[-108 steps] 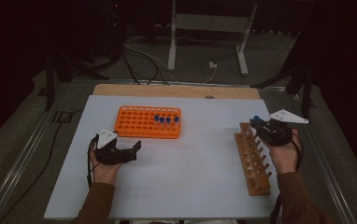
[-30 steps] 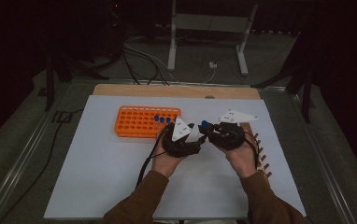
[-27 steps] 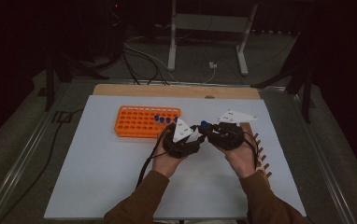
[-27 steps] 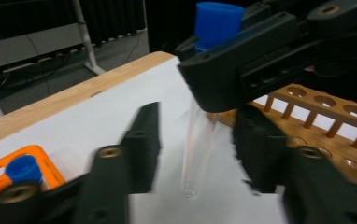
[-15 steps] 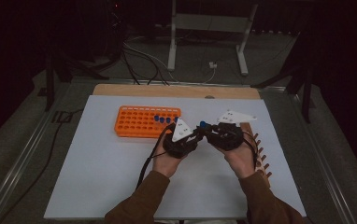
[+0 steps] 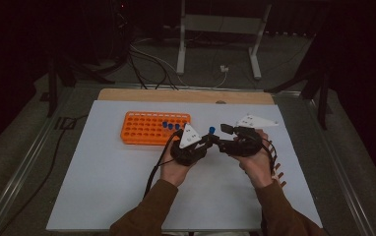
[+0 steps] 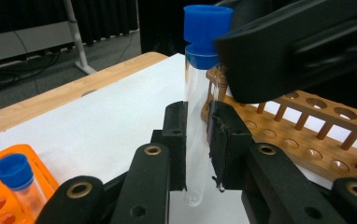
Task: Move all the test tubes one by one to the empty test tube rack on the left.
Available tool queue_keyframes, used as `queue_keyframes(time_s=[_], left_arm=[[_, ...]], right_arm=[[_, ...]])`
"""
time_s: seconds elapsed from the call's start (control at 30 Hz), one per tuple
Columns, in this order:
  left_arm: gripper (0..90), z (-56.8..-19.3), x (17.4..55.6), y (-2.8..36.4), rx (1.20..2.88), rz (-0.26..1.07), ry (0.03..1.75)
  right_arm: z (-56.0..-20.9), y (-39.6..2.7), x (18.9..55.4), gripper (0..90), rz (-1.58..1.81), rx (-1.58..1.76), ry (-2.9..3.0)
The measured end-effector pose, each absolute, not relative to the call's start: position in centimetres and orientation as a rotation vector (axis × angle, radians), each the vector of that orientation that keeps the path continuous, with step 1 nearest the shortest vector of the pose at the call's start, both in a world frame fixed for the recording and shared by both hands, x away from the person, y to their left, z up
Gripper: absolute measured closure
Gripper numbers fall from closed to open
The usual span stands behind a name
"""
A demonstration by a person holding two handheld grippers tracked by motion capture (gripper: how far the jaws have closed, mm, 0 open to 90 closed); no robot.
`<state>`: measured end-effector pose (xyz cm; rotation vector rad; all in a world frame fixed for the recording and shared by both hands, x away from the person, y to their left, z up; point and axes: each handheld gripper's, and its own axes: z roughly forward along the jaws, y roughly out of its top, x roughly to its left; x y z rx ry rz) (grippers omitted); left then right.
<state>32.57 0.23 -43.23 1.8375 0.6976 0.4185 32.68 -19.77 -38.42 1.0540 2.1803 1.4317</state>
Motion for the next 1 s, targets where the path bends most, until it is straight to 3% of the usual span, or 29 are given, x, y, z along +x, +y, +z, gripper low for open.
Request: queue_keyframes(time_s=[0.13, 0.3, 1.0], left_arm=[[78.1, -43.3, 32.7, 0.5, 1.839, 0.419, 0.707], [78.2, -43.3, 32.8, 0.9, 1.833, 0.416, 0.722], [78.2, -42.8, 33.2, 3.2, 1.794, 0.425, 0.770]], right_arm=[[-38.3, -19.9, 32.6, 14.8, 1.406, 1.067, 2.150], [-38.2, -20.0, 32.5, 2.9, 1.382, 1.067, 2.131], [-38.5, -22.1, 32.3, 0.0, 1.323, 1.096, 2.117]])
